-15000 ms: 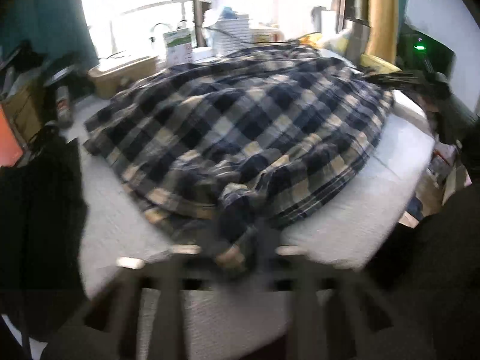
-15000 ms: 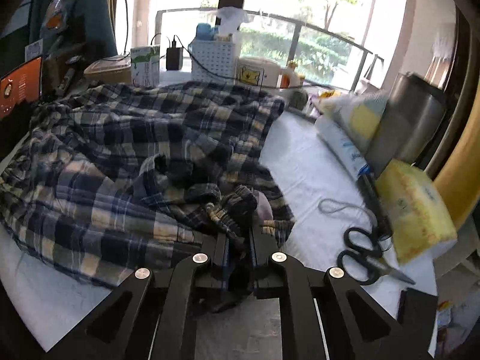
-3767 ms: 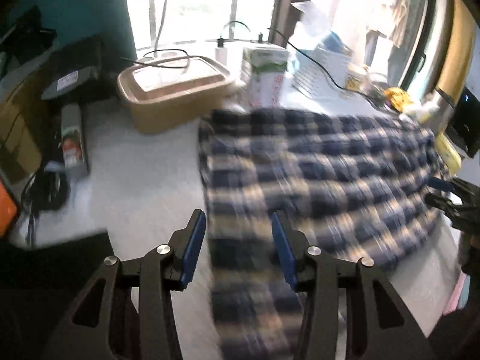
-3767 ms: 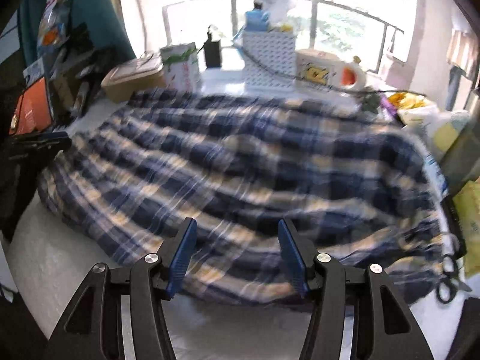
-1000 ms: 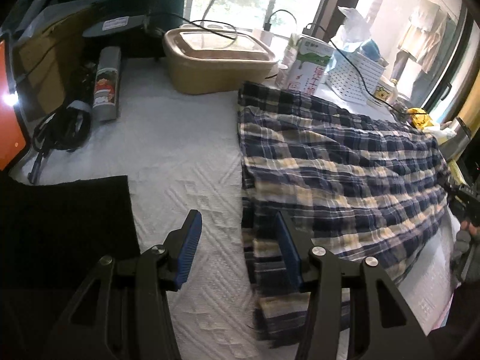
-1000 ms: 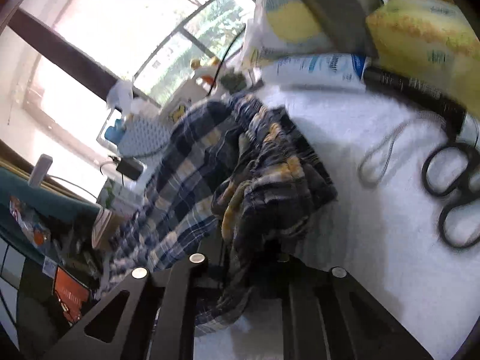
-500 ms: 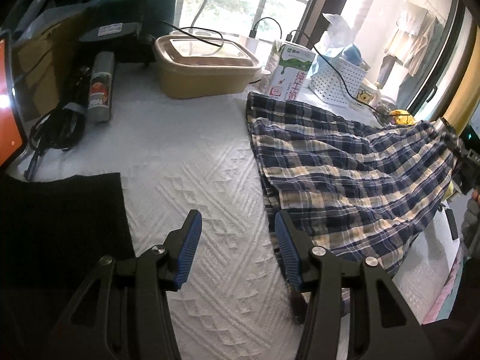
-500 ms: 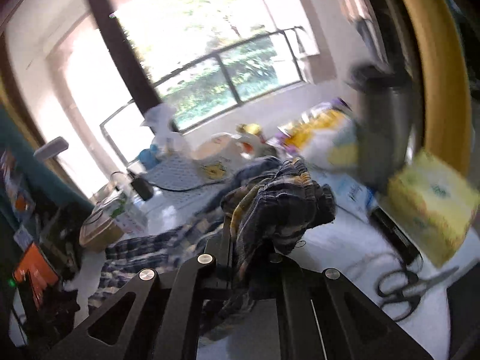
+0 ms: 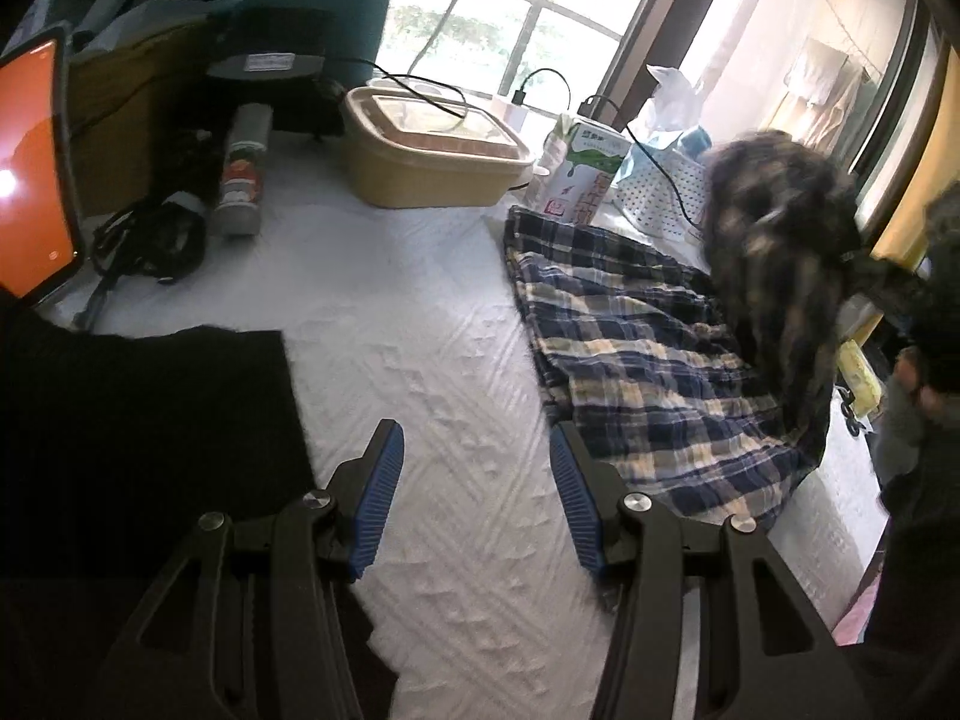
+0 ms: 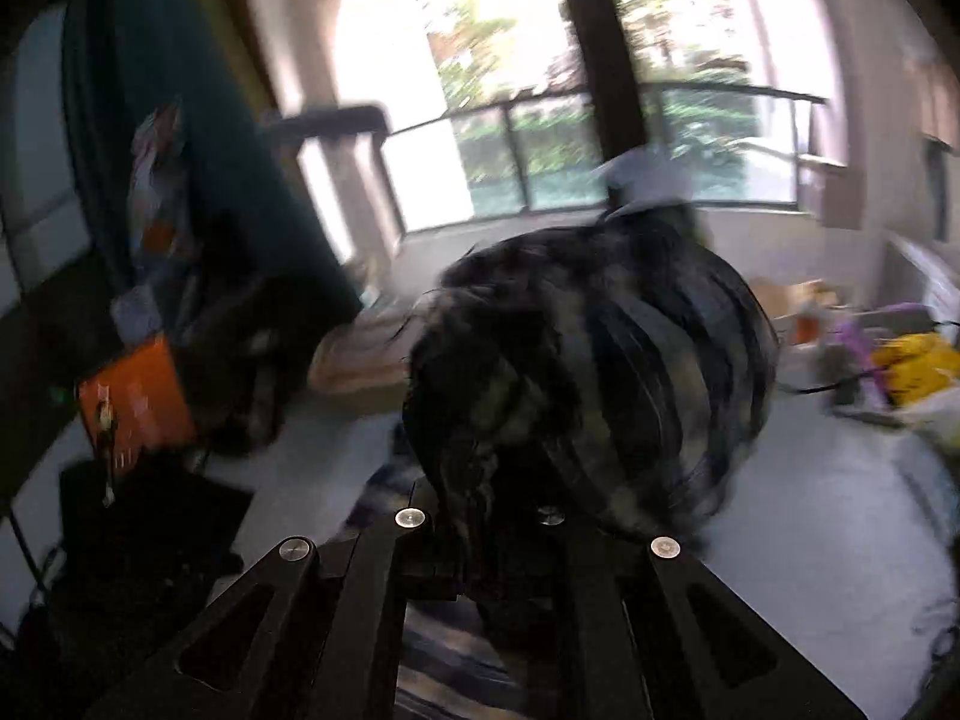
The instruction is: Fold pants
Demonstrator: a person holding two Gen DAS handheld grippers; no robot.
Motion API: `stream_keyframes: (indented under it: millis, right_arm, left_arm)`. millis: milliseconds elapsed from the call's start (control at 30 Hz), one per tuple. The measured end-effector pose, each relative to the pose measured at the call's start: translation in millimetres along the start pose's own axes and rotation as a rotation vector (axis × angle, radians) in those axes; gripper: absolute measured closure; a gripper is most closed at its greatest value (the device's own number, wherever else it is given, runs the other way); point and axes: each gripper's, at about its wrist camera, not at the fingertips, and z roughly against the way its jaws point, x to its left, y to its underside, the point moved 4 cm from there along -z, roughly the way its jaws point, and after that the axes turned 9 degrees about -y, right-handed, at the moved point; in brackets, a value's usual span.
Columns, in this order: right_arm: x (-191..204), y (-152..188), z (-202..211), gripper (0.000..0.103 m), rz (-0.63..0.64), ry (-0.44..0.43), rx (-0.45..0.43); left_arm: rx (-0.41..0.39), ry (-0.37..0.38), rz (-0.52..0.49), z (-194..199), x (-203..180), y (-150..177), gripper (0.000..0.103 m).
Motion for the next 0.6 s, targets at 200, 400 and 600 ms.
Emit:
stream_keyframes:
  millis: [200, 400, 600]
  right_arm:
    - [41.1, 45.6, -77.2, 0.096, 0.044, -0.053, 0.218]
    - [57.3, 71.5, -83.6, 0.084, 0.1, -0.09, 0.315]
    - [52.8, 65.4, -52.8, 0.004, 0.068, -0.159, 0.245]
  left_arm:
    - [-0.017, -0.025, 0.058, 9.9, 16.5, 6.1, 0.052]
    - [-0.018, -0.028, 0.054, 6.4, 13.4, 5.0, 0.052]
    - [-0.042, -0.021, 0.02, 5.4, -5.2, -13.2, 0.052]
